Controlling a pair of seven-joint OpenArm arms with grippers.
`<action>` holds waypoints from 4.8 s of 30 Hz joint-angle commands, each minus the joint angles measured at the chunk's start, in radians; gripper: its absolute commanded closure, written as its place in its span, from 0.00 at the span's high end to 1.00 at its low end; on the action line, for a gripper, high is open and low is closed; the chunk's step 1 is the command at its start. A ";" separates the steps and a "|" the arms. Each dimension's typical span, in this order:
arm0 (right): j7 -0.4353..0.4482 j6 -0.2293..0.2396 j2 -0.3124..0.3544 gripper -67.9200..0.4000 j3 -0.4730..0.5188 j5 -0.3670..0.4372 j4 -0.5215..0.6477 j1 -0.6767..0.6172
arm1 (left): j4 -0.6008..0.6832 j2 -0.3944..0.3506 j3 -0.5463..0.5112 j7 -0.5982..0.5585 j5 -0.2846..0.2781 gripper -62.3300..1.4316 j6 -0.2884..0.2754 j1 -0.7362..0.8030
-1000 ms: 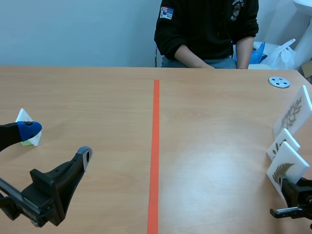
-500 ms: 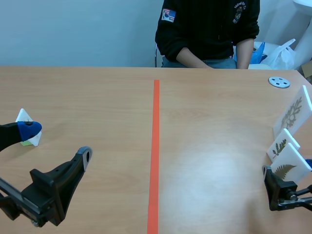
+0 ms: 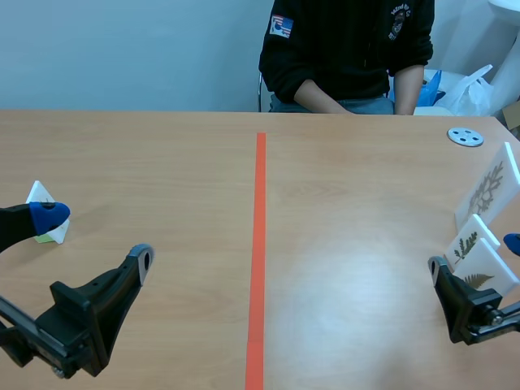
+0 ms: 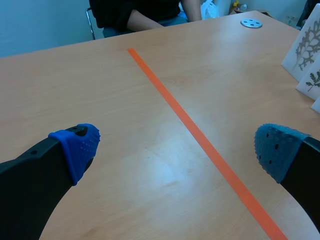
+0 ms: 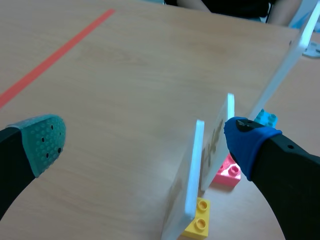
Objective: Sort the leaf by its shape. The table is split by an orange tape line. A compound leaf with several leaflets goes to the left side, a simple leaf with one blade goes to the right side. Return to the home posture when a red brick is placed on the table.
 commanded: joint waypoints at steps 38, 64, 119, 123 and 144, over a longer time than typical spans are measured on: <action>-0.293 0.029 0.059 1.00 0.151 0.146 0.589 -0.262 | 0.008 -0.003 -0.002 -0.013 -0.006 1.00 -0.003 -0.003; -0.305 0.026 0.054 1.00 0.151 0.146 0.587 -0.252 | 0.008 -0.003 -0.002 0.002 -0.006 1.00 -0.077 -0.003; -0.304 0.023 0.021 1.00 0.151 0.136 0.587 -0.252 | -1.019 0.288 0.649 -0.181 0.178 1.00 -0.077 -0.911; -0.304 0.023 0.021 1.00 0.151 0.136 0.587 -0.252 | -1.033 0.304 0.673 -0.188 0.178 1.00 -0.066 -0.926; -0.304 0.023 0.021 1.00 0.151 0.136 0.587 -0.252 | -1.033 0.316 0.676 -0.175 0.177 0.31 -0.066 -0.928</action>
